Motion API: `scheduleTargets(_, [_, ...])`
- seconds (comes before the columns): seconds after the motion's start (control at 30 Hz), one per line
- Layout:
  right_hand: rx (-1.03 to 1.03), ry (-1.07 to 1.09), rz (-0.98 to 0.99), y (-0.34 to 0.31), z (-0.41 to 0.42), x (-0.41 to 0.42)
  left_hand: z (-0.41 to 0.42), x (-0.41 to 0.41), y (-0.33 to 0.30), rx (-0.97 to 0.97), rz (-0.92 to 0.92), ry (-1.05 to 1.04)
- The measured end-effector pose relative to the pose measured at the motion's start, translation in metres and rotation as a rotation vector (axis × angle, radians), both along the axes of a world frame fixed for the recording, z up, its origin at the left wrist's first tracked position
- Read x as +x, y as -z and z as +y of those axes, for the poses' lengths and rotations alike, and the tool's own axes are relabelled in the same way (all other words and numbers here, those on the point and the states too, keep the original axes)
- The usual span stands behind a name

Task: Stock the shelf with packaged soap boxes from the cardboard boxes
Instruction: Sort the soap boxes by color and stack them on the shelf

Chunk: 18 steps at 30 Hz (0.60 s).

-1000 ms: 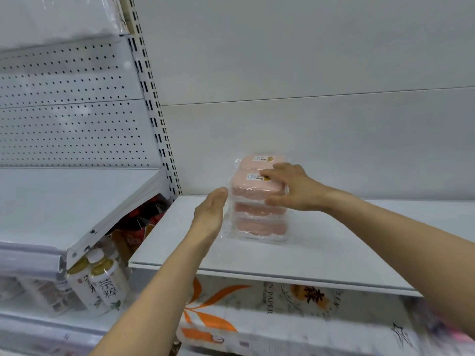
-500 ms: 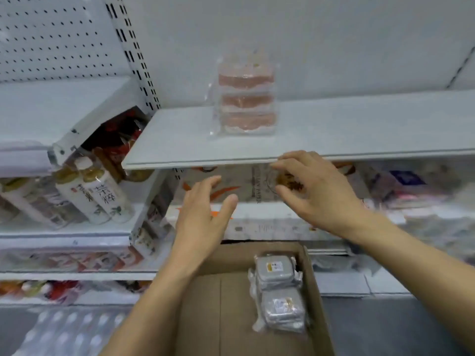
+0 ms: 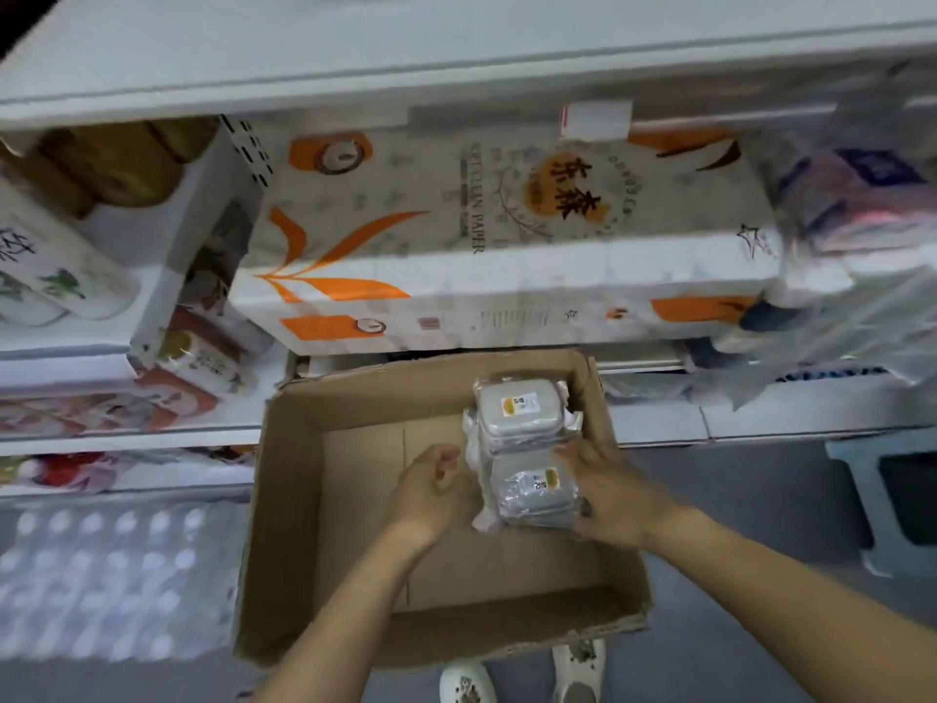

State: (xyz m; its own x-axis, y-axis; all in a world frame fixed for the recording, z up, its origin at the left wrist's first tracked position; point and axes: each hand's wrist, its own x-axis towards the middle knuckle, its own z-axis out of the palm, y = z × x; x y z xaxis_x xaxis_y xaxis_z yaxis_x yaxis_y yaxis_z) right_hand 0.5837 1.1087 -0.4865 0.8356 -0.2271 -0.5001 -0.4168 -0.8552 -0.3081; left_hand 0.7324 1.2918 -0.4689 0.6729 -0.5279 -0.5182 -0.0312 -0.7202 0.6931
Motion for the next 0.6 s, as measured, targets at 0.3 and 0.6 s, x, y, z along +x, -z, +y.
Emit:
scheduleTargets(0.3, [-0.108,-0.043,0.035,0.078,0.000,0.015,-0.088,0.028,0.095,0.157,-0.334,0.417])
scheduleTargets(0.6, [-0.232,-0.179,-0.076,0.080,0.001,0.013,-0.128,0.036,0.120,0.442,-0.715,0.683])
